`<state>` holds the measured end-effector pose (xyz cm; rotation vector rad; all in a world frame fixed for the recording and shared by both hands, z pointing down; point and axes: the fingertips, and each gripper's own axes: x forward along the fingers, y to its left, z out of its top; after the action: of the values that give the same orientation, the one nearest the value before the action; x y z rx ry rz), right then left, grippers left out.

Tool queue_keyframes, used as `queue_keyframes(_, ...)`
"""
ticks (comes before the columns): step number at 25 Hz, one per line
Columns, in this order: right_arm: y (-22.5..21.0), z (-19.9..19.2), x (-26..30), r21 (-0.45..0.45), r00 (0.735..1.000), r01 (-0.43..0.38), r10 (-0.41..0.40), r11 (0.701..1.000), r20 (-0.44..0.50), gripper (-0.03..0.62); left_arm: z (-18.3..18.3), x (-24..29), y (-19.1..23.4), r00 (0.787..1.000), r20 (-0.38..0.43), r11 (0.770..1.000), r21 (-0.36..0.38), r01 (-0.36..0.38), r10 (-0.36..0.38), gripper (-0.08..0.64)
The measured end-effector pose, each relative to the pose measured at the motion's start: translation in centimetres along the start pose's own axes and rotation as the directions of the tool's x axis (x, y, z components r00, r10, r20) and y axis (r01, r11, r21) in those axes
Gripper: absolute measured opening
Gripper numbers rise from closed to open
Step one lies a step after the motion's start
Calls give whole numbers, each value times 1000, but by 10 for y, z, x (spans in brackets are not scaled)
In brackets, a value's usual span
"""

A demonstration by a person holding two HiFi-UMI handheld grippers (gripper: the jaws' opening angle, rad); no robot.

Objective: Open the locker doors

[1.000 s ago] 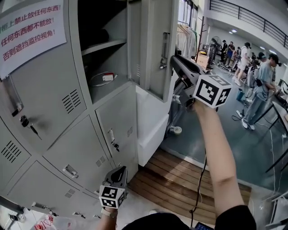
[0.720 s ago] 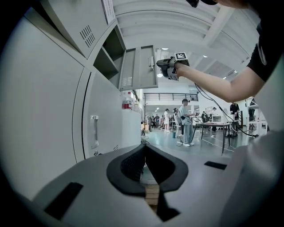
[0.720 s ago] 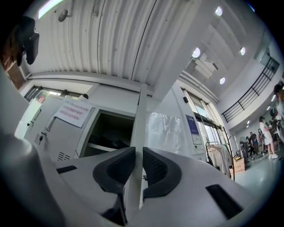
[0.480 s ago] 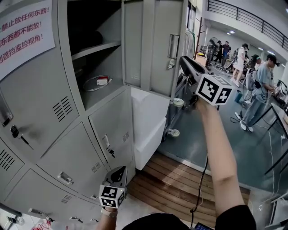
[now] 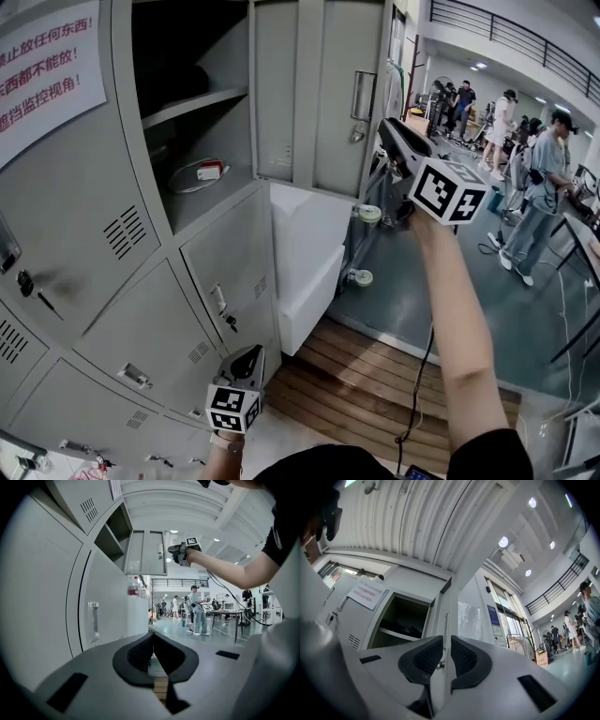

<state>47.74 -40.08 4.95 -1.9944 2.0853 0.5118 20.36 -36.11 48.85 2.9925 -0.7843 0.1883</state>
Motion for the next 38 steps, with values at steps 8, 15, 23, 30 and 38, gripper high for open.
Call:
queue_keyframes(8, 55, 14, -7, -5, 996, -88, 88, 996, 15, 75, -2, -25, -4, 1000, -11, 1000, -5, -1, 1, 19)
queue_keyframes(15, 134, 19, 10, 33, 974, -226, 225, 974, 36, 75, -2, -74, 18, 995, 16, 995, -7, -102, 102, 18)
queue_keyframes(23, 257, 24, 39, 110, 889, -458, 449, 882, 94, 75, -15, -146, 55, 961, 11, 960, -34, -277, 278, 20)
queue_keyframes(30, 377, 34, 52, 138, 760, -650, 633, 747, 150, 75, -25, -208, 83, 904, 14, 903, -56, -425, 427, 20)
queue_keyframes(38, 501, 58, 36, 140, 571, -821, 794, 554, 209, 80, -39, -278, 101, 823, 3, 819, -91, -566, 568, 20)
